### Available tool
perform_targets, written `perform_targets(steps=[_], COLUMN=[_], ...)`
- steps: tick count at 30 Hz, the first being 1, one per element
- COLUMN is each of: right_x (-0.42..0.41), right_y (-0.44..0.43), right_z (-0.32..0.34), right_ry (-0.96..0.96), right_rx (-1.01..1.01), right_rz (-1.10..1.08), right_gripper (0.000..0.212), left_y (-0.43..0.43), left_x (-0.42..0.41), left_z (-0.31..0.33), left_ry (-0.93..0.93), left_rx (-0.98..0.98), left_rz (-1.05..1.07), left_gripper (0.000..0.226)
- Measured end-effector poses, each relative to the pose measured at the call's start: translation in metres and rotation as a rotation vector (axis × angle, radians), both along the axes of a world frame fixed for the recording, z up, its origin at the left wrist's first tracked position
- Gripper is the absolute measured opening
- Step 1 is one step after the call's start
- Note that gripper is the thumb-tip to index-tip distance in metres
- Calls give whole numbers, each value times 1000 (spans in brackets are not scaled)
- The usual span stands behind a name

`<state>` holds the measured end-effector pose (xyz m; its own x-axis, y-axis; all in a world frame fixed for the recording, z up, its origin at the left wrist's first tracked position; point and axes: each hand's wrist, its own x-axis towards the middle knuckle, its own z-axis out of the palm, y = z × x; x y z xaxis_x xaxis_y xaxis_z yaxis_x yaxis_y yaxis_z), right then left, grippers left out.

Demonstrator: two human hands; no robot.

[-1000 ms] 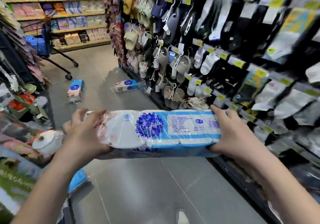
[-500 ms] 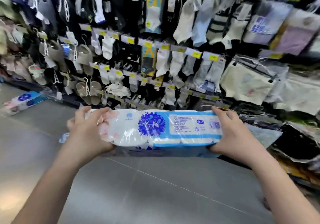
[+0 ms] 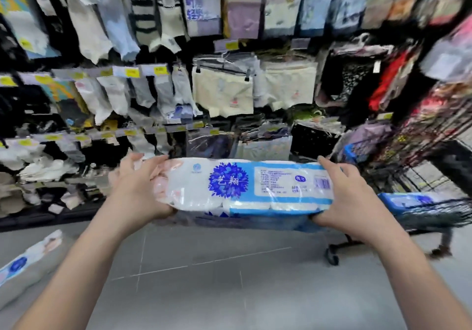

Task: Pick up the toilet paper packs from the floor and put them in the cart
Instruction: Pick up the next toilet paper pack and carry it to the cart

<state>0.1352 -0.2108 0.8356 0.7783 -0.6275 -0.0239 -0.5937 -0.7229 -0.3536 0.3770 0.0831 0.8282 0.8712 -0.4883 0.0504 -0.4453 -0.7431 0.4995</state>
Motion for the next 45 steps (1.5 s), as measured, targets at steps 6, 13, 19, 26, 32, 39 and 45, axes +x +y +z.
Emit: perform_targets(steps=[6, 13, 19, 26, 32, 39, 45], right_x=[-102, -203, -260, -294, -306, -326, -351], right_y=[-80, -131, -160, -209, -255, -305, -357], right_z=[-9, -5, -4, -3, -3, -10, -21], right_ry=[-10, 5, 3, 21, 9, 1, 27], right_rx=[-1, 29, 8, 27, 26, 35, 46], right_rz=[-203, -463, -647, -841, -960, -1065, -1060], right_gripper=[127, 126, 124, 122, 121, 121, 120], left_y=[-127, -252, -353, -480, -574, -664, -715], left_x=[-54, -112, -140, -161, -166, -191, -215], left_z=[-5, -5, -6, -1, -12, -18, -28], left_ry=[15, 38, 47, 17, 12, 62, 64], left_rx=[-4, 8, 8, 44, 45, 51, 81], left_rz=[-191, -400, -617, -821, -985, -1085, -1075], left_gripper=[109, 102, 102, 104, 109, 110, 115])
